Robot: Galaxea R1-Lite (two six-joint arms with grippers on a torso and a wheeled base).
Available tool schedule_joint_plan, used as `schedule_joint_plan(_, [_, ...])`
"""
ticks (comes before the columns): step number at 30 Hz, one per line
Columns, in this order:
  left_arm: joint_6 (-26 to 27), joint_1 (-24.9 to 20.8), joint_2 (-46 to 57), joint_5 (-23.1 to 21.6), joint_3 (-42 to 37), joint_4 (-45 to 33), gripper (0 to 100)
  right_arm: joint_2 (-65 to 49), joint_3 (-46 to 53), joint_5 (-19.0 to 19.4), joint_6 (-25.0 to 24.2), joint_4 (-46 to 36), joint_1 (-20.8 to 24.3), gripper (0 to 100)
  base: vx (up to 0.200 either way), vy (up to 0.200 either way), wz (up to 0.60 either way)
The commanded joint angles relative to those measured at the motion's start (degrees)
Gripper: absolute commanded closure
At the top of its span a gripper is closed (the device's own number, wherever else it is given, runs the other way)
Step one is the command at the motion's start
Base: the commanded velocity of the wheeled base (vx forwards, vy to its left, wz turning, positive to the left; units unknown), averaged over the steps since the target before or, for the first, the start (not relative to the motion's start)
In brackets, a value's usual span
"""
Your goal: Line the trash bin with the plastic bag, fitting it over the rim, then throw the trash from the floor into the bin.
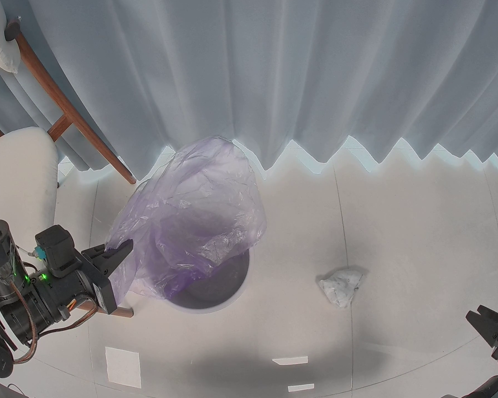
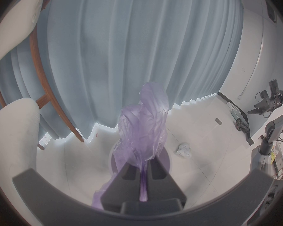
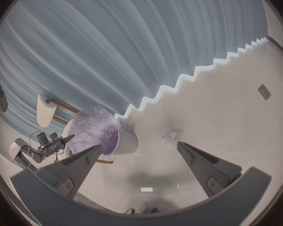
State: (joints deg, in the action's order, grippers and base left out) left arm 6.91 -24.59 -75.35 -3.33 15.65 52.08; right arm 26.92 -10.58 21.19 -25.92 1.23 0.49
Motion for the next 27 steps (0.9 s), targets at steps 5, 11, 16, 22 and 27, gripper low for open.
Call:
schedule_joint_plan(5, [0.03,-0.02,-0.15,-0.01,-0.27,-0.13,100,12.99,-0.32,1.49,-0.01,6.42,0.22,0,0.0,0.0,0.0])
schedule_joint_plan(11, [0.03,0.07,-0.15,-0.01,-0.27,-0.13,100,19.49,-0.14,1.49,-0.01,11.6,2.68,0,0.0,0.0,0.0])
schedule_joint_plan(16, [0.03,0.07,-0.15,-0.01,-0.27,-0.13,100,23.01,-0.23,1.49,0.08,12.83,5.31,0,0.0,0.0,0.0])
schedule_joint_plan(22, [0.12,0.07,-0.15,-0.01,-0.27,-0.05,100,28.72,-0.14,1.49,0.08,15.47,7.69,0,0.0,0.0,0.0])
schedule_joint_plan(27, [0.29,-0.02,-0.24,-0.1,-0.36,-0.05,100,32.94,-0.14,1.4,0.17,19.42,8.3,0,0.0,0.0,0.0])
